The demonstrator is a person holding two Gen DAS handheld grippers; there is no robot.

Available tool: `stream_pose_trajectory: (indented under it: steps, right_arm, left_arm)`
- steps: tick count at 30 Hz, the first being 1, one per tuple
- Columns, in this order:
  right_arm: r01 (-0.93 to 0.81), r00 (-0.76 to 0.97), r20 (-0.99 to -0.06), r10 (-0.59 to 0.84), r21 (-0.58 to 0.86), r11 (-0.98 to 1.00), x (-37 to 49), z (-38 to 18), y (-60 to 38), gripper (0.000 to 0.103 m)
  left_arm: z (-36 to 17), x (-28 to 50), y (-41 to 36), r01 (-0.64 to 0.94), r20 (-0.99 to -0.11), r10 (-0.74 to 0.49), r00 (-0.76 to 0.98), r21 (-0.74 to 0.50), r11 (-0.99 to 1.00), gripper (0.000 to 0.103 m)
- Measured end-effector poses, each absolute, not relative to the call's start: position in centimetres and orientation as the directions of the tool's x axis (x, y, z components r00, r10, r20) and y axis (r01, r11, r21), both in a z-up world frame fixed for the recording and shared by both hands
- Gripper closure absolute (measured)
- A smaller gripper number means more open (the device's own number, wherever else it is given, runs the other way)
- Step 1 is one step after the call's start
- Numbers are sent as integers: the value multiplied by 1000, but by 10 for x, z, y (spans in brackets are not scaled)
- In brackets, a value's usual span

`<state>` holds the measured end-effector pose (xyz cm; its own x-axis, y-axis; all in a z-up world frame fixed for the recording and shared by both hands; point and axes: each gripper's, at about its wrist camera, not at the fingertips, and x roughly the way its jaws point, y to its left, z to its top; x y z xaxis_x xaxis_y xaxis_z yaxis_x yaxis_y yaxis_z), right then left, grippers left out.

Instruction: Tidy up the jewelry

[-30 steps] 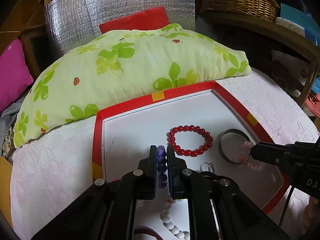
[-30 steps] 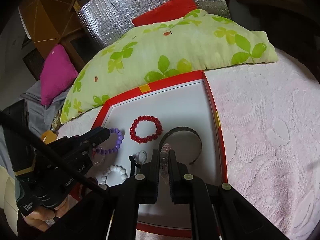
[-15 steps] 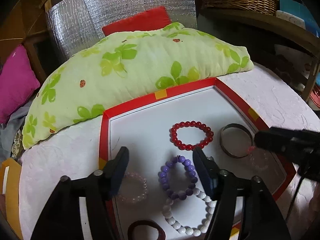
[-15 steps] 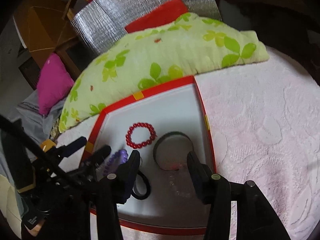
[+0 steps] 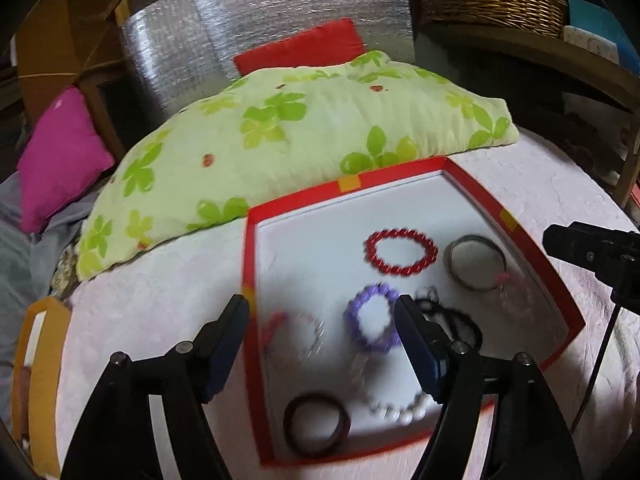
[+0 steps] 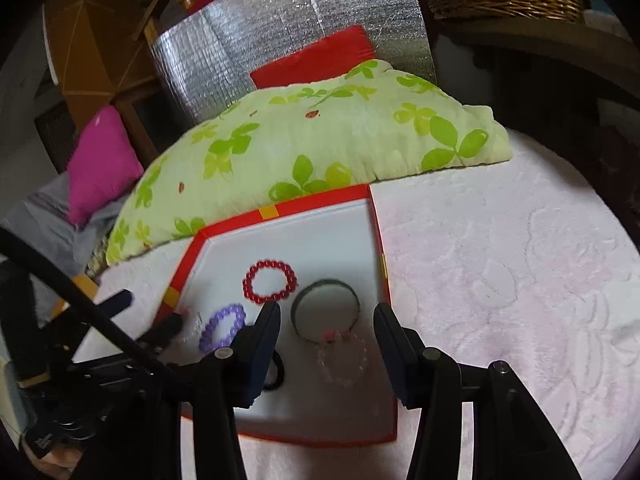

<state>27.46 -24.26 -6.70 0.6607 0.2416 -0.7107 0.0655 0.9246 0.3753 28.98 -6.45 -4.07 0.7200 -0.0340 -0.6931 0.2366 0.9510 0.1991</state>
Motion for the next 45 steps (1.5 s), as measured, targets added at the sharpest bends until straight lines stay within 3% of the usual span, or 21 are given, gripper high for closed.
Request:
stream_pose_trajectory:
  steps: [9, 14, 16, 18, 23, 29, 45]
  right_arm:
    - [43, 684, -722, 101, 179, 983, 211, -35, -217, 51]
    - [2, 692, -711, 123, 173, 985, 159, -12, -199, 43]
    - [-12, 695, -710, 112, 144, 989, 141, -4, -190, 43]
    - [-20, 688, -719, 95, 112, 994, 125, 5, -183, 43]
    - [-8, 697, -711, 86, 112, 994, 93, 27, -184, 43]
    - [-10, 719, -689, 95, 126, 992, 65, 54, -182, 43]
    - [-17, 734, -671, 104, 136, 991, 31, 86, -179, 42]
  left_arm:
    - [-29, 214, -29, 130, -700, 51, 712, 203, 971, 28]
    - [-12, 167, -7, 71, -686, 101, 721, 218, 973, 27]
    - [-4, 152, -1, 52, -674, 117, 729, 225, 973, 18]
    - [7, 133, 6, 31, -652, 128, 747, 226, 974, 16]
    - [34, 97, 20, -4, -640, 122, 759, 182, 983, 11]
    - [57, 58, 25, -78, -592, 211, 778, 242, 967, 9]
    - [106, 11, 20, -56, -535, 177, 826, 235, 970, 9]
